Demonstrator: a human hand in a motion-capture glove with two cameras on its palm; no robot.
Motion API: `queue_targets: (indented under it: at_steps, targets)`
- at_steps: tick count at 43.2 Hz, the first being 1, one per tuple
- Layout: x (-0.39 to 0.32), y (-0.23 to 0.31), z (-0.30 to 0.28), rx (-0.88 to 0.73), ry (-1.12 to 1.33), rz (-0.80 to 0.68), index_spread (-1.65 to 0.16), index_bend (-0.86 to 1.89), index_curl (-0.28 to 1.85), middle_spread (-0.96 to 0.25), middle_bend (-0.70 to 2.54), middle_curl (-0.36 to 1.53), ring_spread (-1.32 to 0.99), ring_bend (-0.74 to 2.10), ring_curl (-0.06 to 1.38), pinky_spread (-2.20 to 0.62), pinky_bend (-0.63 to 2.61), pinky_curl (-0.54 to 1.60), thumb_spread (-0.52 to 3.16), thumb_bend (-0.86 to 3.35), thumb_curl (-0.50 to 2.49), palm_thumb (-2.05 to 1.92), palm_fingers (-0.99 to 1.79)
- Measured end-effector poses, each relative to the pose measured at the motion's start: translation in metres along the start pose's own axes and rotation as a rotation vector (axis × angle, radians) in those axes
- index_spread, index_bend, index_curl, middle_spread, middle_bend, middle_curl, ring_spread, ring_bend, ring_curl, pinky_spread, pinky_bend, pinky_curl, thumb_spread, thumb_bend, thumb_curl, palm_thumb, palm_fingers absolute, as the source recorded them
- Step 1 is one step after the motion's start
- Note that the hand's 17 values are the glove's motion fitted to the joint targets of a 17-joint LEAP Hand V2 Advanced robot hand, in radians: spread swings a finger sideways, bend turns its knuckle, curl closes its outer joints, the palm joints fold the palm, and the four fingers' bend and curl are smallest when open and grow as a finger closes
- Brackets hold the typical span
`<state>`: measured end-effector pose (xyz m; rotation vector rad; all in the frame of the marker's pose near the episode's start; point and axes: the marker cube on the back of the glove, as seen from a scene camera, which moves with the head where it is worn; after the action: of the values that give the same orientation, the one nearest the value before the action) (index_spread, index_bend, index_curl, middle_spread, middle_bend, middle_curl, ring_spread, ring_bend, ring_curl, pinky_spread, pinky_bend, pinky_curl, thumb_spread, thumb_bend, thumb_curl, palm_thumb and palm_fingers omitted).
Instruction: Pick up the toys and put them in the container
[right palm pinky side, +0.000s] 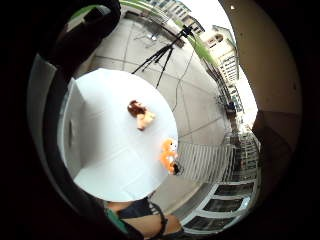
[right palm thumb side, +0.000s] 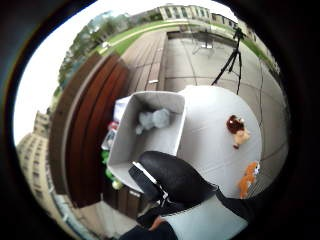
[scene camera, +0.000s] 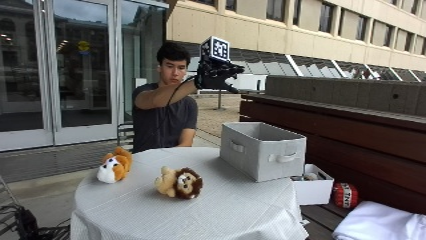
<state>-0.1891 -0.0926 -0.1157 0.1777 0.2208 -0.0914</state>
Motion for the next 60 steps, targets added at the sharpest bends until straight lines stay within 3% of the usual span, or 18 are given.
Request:
queue_targets:
  at_steps: [11,21,33,39,41,50,54,60]
  targets:
    - [0.098,-0.031,0.083,-0.080,-0.036,0.056,-0.28,0.06,0.11,-0.04,0.19,0.43,-0.10,0.40,0.24,-0.03,1.13,0.36,0.94,-0.08,0.30,-0.10,-0.21]
    - [0.146,-0.035,0.172,-0.156,-0.120,0.133,-0.28,0.06,0.11,-0.04,0.18,0.41,-0.11,0.33,0.24,-0.02,1.05,0.33,0.92,-0.08,0.27,-0.10,-0.23]
    - [0.167,-0.022,0.287,-0.328,-0.124,0.193,-0.27,0.03,0.10,-0.03,0.17,0.39,-0.08,0.25,0.24,0.00,0.98,0.32,0.93,-0.05,0.26,-0.05,-0.26]
    - [0.174,-0.010,0.350,-0.499,-0.173,0.274,-0.28,0.02,0.09,-0.02,0.17,0.38,-0.05,0.23,0.25,0.02,0.96,0.32,0.97,-0.02,0.27,0.00,-0.27]
    - [0.176,-0.007,0.361,-0.513,-0.189,0.305,-0.28,0.02,0.08,-0.02,0.18,0.38,-0.04,0.24,0.26,0.03,0.94,0.31,1.06,0.14,0.32,0.25,-0.25]
    - [0.183,0.002,0.361,-0.510,-0.228,0.357,-0.30,-0.07,-0.03,-0.06,0.52,0.48,-0.15,0.81,0.37,-0.12,1.13,0.33,1.20,0.45,0.44,0.73,0.47]
    - [0.186,0.000,0.347,-0.525,-0.156,0.349,-0.31,0.19,0.03,-0.09,0.62,0.52,-0.23,0.91,0.42,-0.25,1.07,0.32,1.17,0.54,0.50,0.86,0.81]
    - [0.201,0.005,0.315,-0.560,-0.182,0.374,-0.32,0.16,0.04,-0.13,0.80,0.57,-0.33,0.99,0.43,-0.40,0.92,0.30,1.10,0.64,0.59,1.00,1.17]
